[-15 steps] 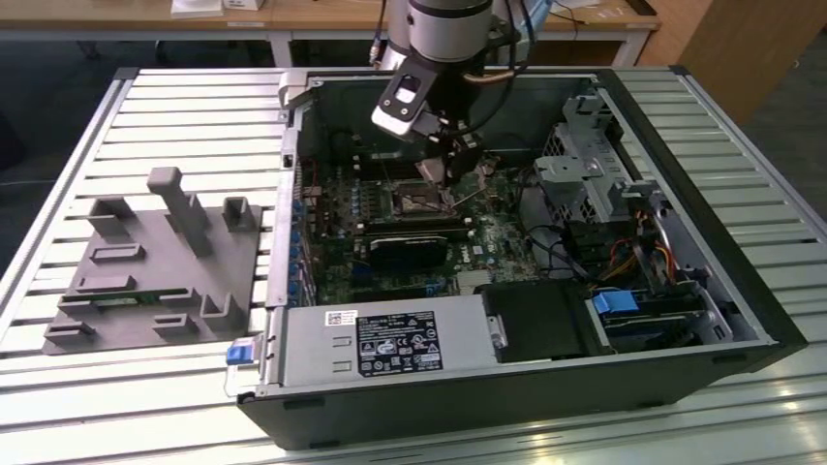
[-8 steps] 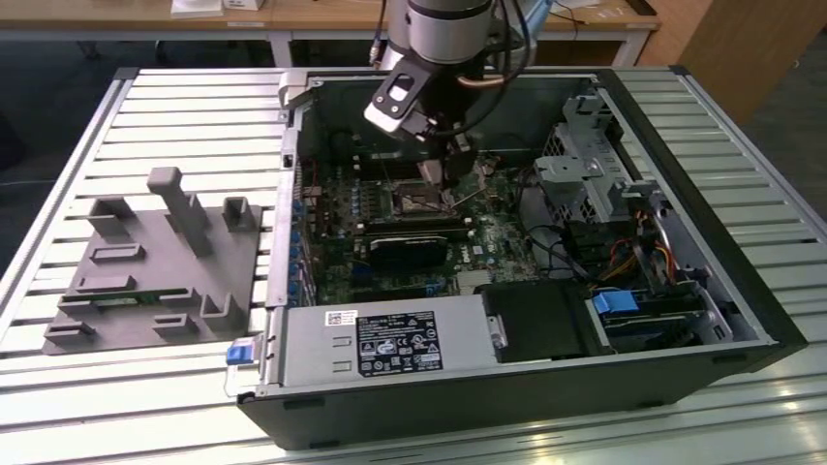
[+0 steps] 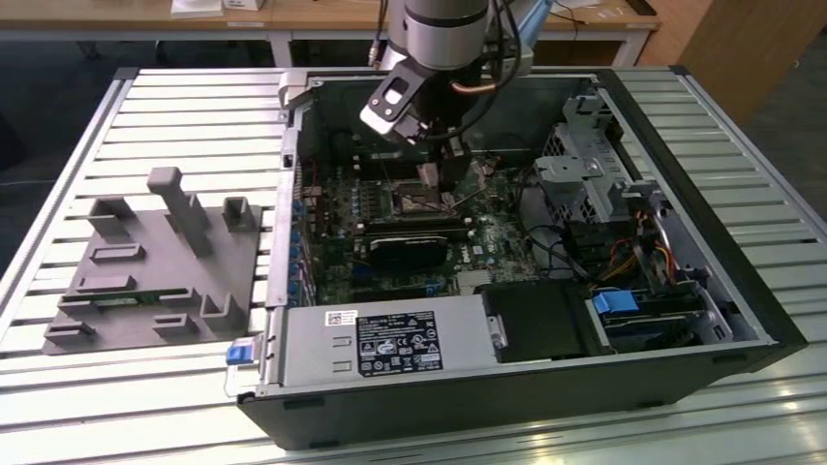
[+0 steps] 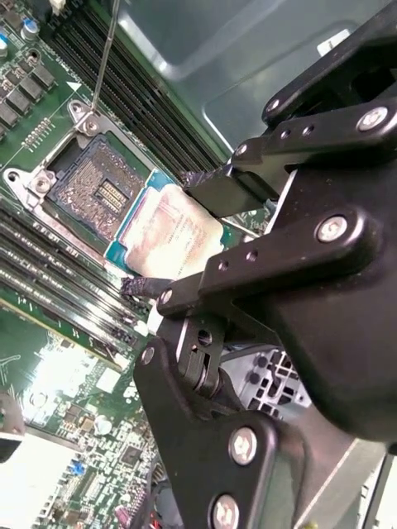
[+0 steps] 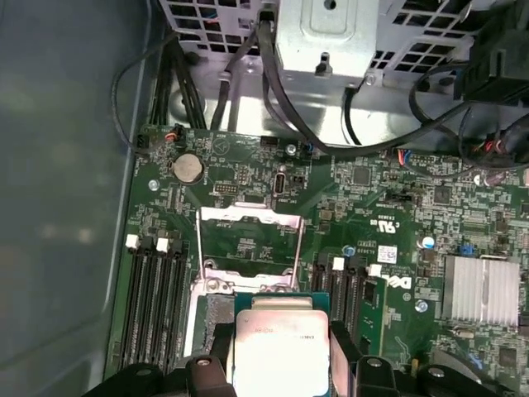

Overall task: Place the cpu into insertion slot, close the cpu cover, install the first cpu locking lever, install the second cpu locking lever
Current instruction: 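Place the cpu into insertion slot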

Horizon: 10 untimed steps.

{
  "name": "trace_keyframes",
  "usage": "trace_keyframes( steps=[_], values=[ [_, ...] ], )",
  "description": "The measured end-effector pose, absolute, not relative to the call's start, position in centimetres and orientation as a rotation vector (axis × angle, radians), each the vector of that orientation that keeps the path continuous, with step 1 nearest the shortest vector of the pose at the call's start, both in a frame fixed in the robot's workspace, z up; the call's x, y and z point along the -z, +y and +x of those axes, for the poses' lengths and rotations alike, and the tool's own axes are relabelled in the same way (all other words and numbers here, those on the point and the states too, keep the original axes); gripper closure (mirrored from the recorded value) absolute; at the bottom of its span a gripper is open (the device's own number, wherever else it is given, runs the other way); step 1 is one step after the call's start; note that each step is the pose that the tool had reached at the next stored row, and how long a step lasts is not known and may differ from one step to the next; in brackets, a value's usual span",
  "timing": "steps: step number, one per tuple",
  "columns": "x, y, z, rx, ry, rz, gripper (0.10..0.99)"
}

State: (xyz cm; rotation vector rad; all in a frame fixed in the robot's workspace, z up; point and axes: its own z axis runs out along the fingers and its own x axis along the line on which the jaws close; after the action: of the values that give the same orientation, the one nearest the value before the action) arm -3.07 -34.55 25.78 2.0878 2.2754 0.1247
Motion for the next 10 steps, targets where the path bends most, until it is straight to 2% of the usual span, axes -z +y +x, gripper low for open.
trace_keyframes(
  steps=[10],
  values=[
    [-25.08, -34.14, -3.32, -0.122, 2.274, 2.087, 0.549]
  ],
)
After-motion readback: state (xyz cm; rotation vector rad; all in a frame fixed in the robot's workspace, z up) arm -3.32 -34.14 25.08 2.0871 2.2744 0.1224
